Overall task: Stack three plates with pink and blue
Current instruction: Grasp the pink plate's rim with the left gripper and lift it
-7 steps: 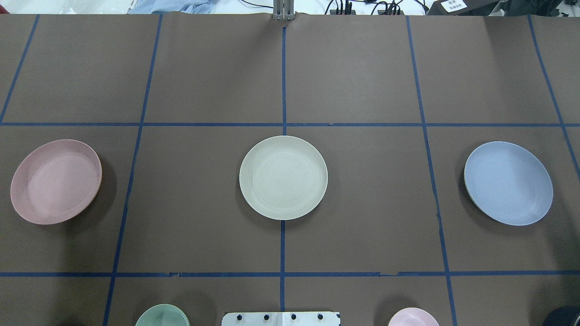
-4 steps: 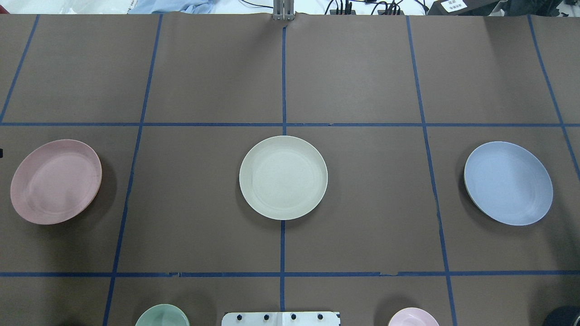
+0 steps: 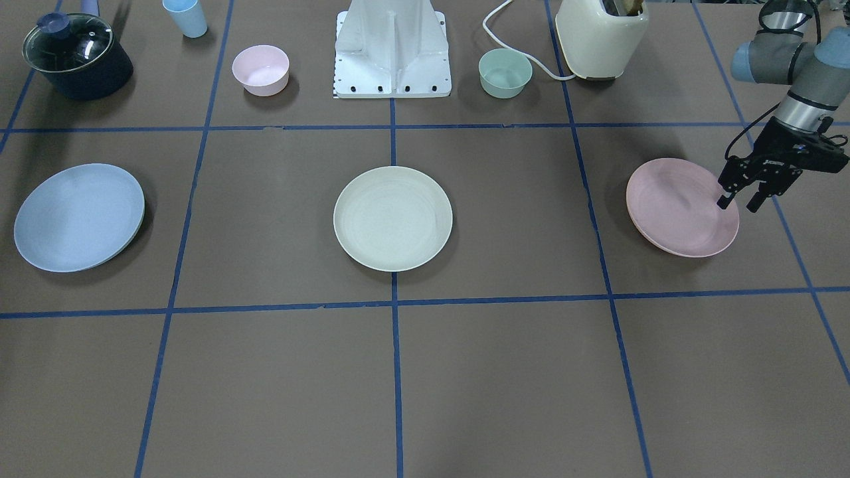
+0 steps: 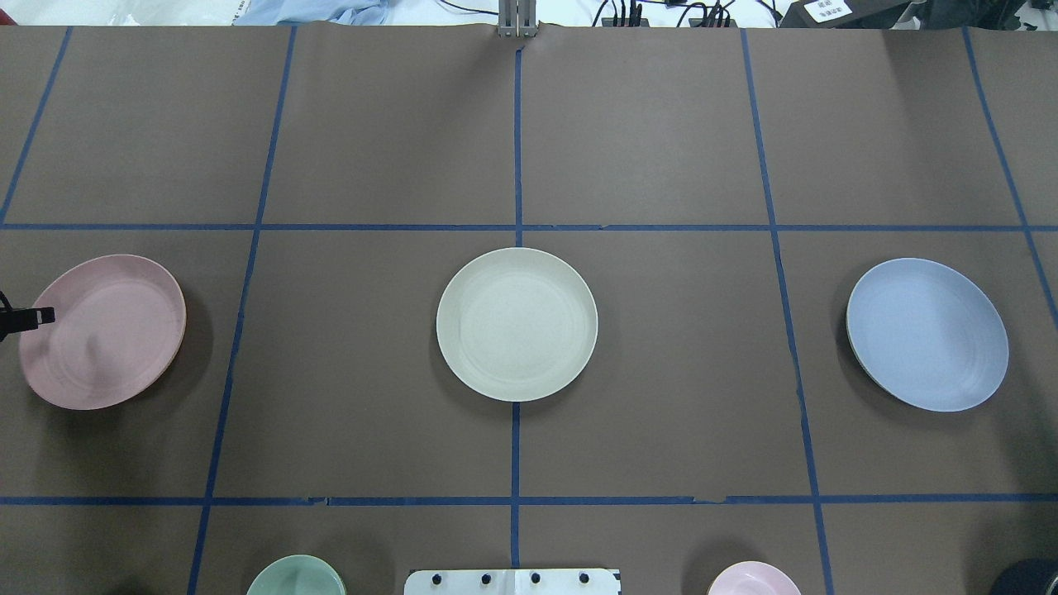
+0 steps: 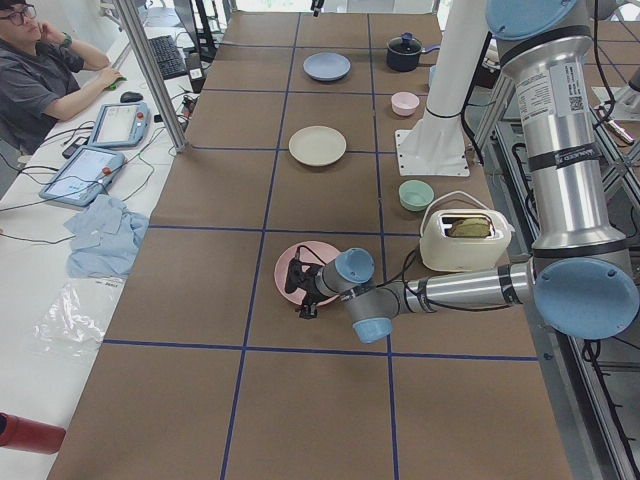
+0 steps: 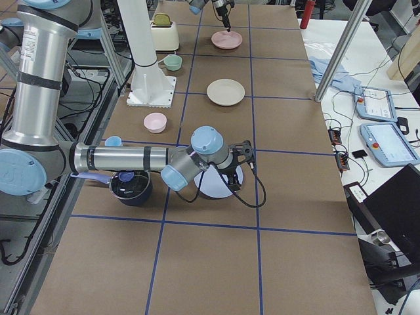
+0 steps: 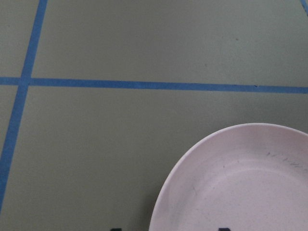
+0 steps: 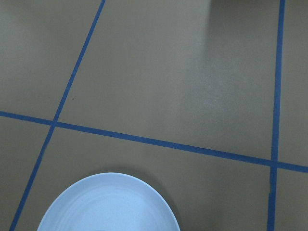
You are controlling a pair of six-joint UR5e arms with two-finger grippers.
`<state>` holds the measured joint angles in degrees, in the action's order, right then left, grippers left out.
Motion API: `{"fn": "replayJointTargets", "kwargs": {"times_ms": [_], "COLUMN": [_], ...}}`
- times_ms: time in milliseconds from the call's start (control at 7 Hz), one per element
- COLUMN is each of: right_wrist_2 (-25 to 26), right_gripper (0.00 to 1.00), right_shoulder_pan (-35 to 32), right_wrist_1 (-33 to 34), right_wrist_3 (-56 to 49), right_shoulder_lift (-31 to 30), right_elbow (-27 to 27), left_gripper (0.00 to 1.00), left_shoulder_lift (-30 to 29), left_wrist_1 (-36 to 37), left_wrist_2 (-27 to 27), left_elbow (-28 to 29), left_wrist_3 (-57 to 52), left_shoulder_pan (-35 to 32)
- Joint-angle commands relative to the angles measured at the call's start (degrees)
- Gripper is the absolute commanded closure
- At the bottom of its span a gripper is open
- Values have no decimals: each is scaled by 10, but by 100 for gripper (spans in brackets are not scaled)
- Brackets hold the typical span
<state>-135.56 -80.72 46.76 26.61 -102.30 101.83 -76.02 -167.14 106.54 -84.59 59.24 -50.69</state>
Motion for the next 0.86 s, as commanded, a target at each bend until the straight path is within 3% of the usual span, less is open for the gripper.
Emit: {"fn": "replayJointTargets", "kwargs": {"times_ms": [0,143,286,571,714], "right_wrist_2": [0,0,0,0,0], "right_gripper": [0,0,0,0,0], "right_shoulder_pan": [0,0,0,0,0], "right_wrist_1": [0,0,0,0,0], "right_wrist_3": [0,0,0,0,0], "right_shoulder_lift": [0,0,0,0,0], "right_elbow": [-1,-1,-2,-3,-4], "left_gripper": [62,86,100,100,100], "left_shoulder_lift": [0,0,-1,-3,-8], "left_wrist_1": [1,1,1,3,11], "left_wrist_2": [-5,-5,-6,2,38], "left_elbow": [7,7,7,-6,-26], "left_wrist_3": [4,4,4,-1,-1], "left_shoulder_pan": [7,13,14,13,12]}}
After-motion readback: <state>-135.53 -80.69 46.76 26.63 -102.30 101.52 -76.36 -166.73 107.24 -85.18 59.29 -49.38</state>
